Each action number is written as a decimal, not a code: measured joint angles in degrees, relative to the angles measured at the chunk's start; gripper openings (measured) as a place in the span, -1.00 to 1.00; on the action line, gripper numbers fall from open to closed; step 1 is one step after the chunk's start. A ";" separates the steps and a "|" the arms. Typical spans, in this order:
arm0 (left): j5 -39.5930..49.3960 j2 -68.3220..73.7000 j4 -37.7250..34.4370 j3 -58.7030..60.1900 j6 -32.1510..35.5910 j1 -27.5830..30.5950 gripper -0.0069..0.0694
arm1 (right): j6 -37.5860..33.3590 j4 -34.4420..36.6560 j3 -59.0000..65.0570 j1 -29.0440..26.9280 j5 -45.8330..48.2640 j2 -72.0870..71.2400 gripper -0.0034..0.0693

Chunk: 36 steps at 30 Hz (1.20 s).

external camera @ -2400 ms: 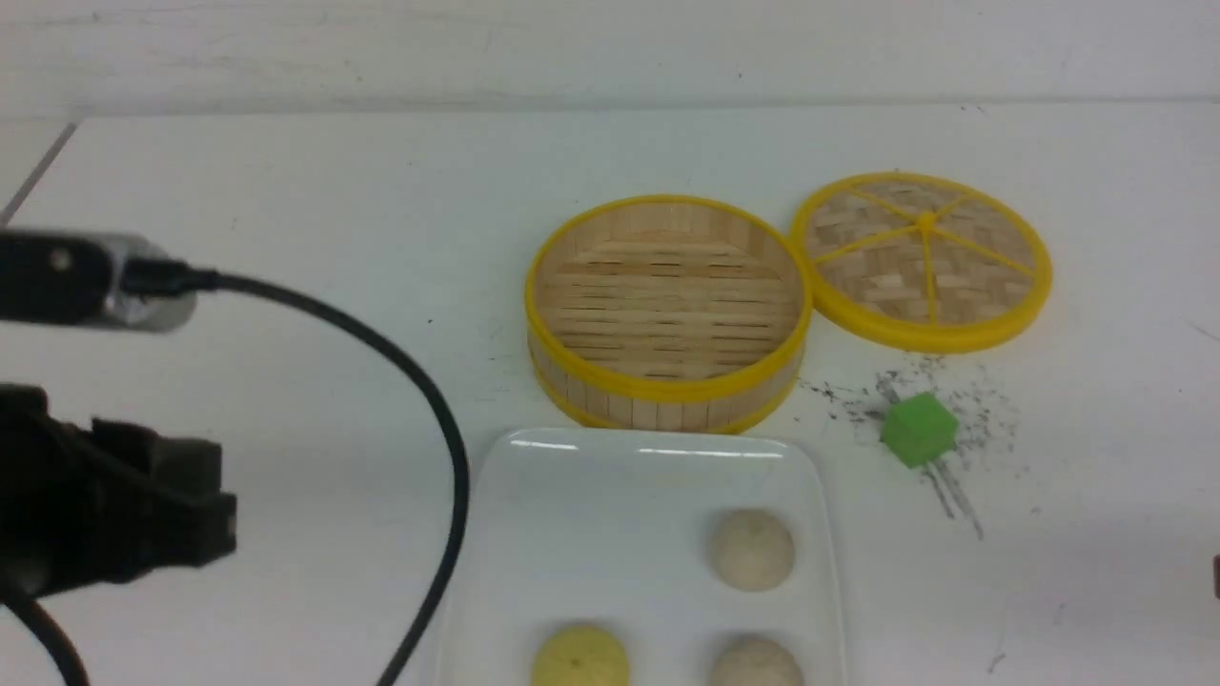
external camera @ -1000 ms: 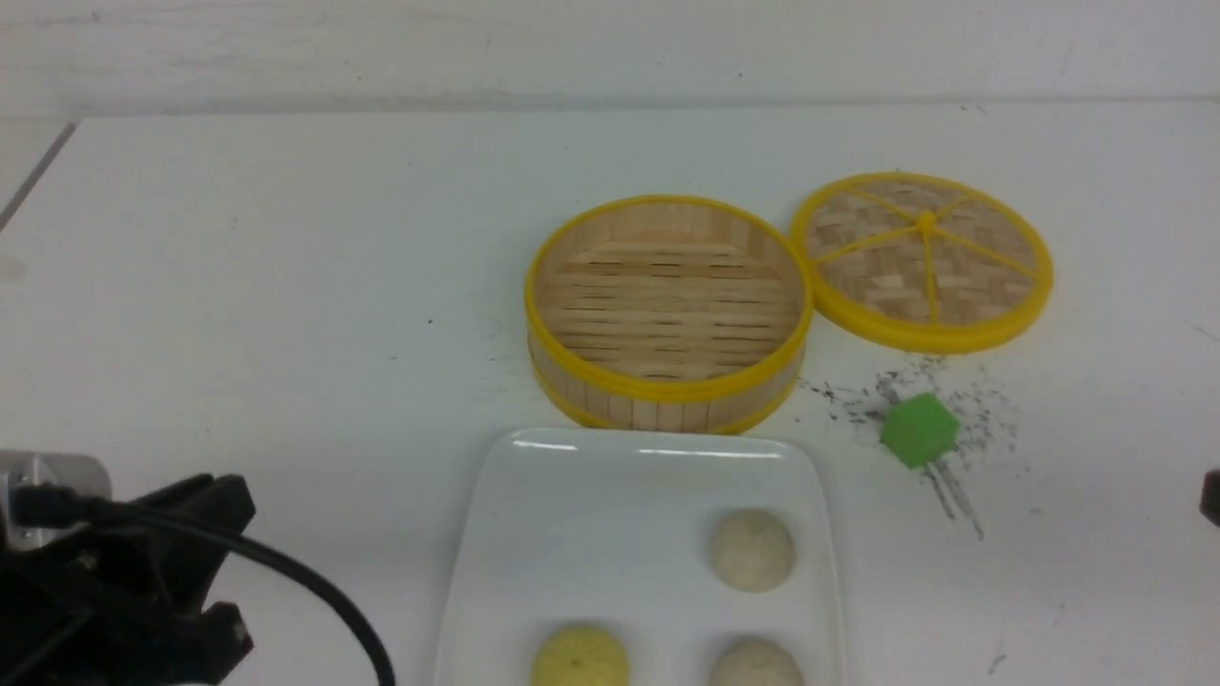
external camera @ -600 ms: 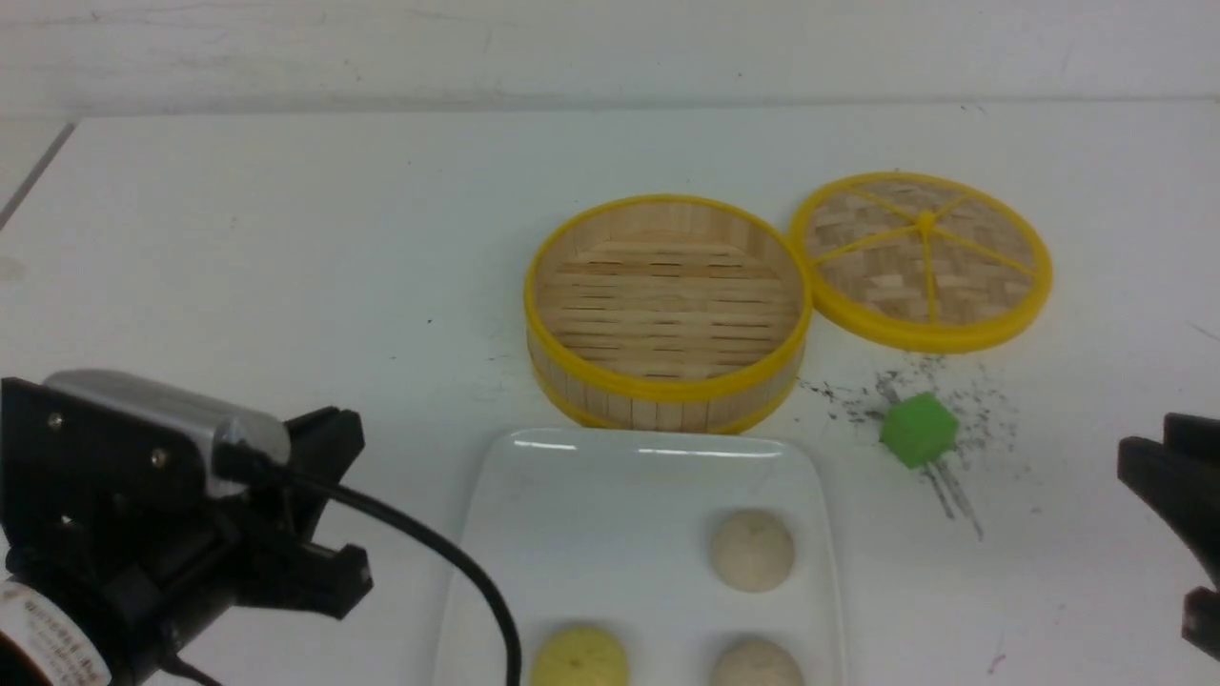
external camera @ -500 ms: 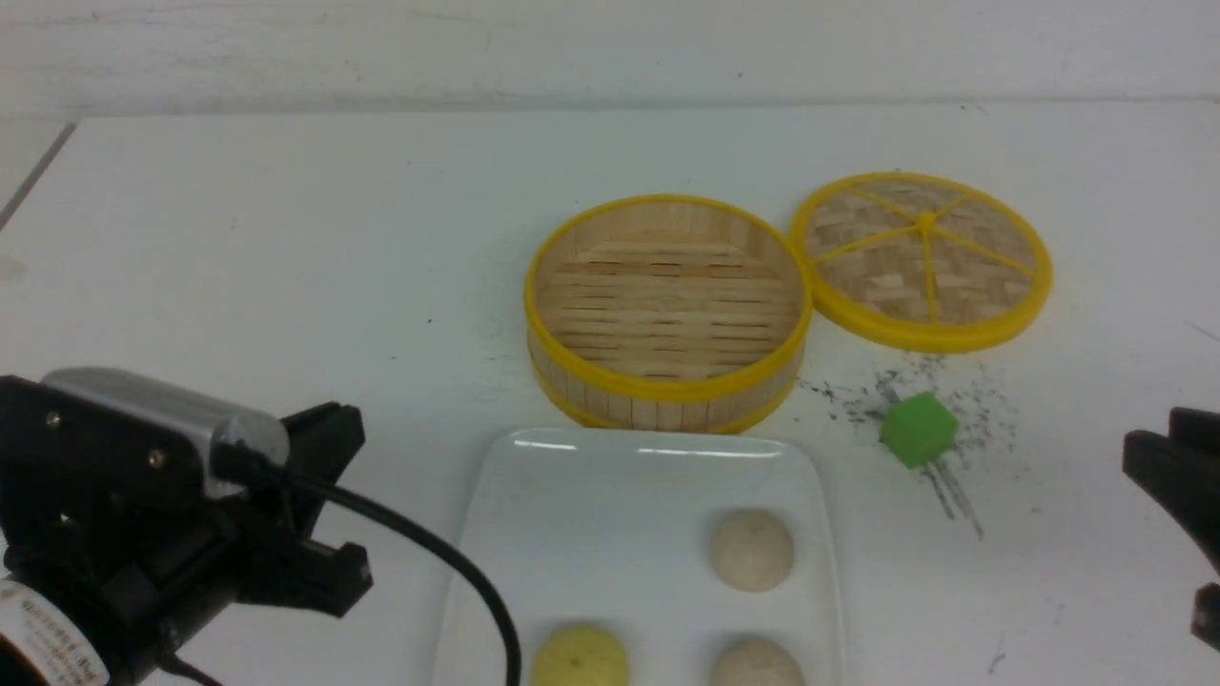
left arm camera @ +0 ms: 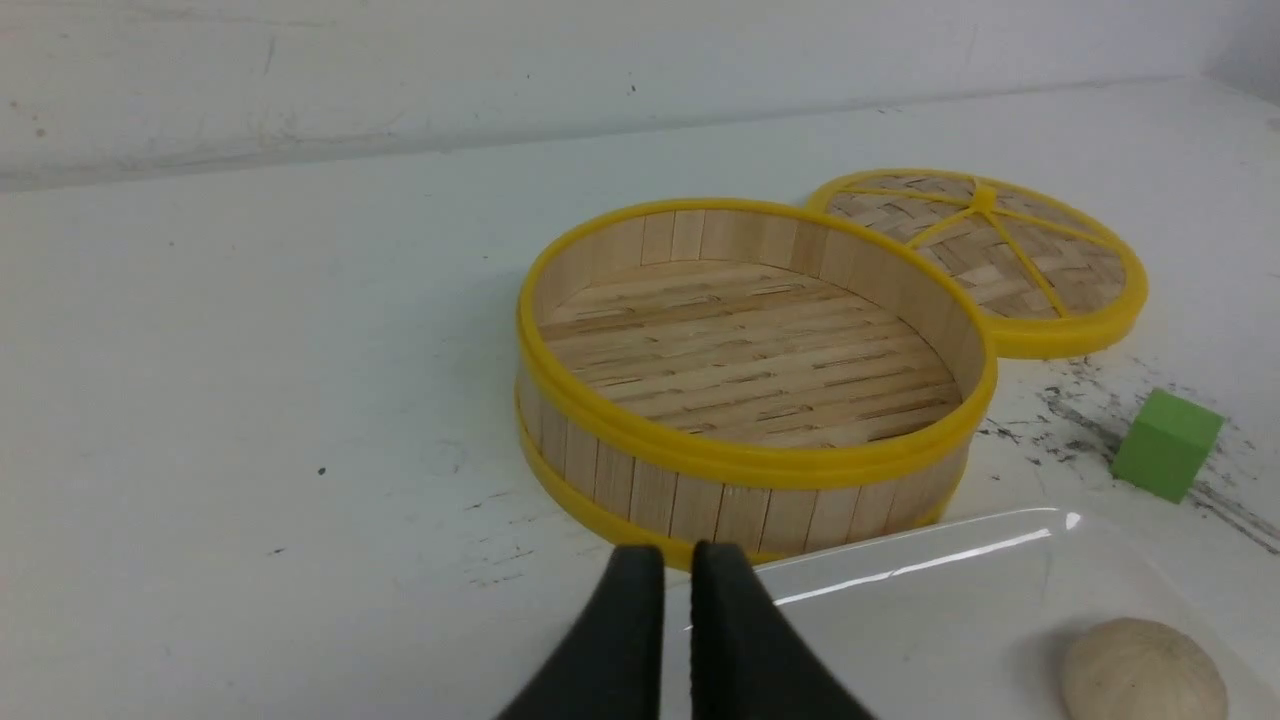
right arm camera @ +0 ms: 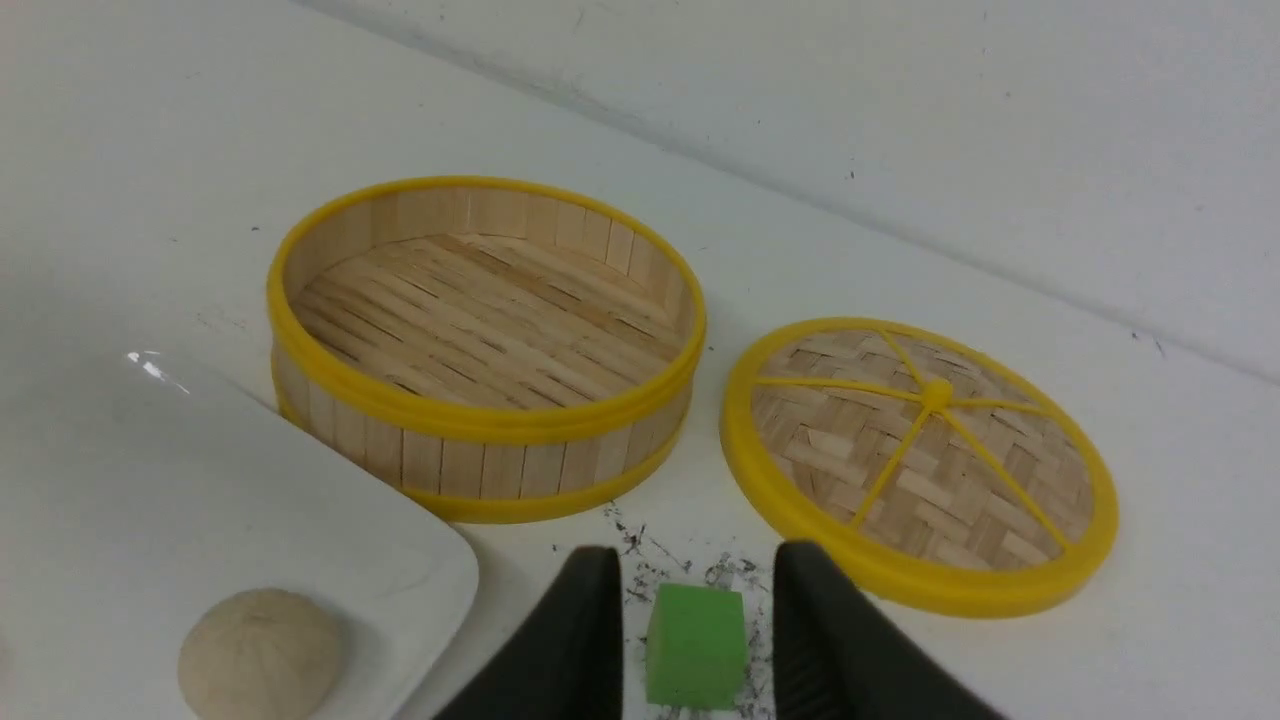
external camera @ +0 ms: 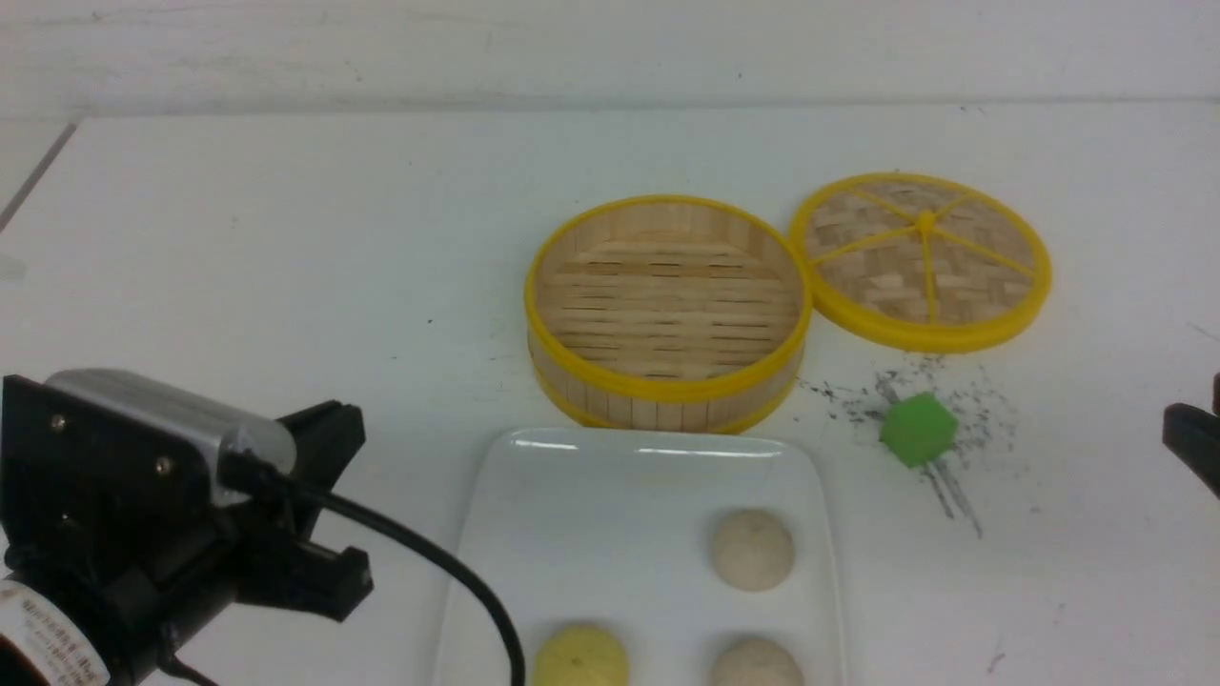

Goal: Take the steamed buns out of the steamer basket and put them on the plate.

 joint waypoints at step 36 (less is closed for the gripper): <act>14.30 -13.40 3.62 0.00 -2.48 0.00 -0.62 | 9.52 5.18 0.00 0.00 22.57 -23.31 -0.24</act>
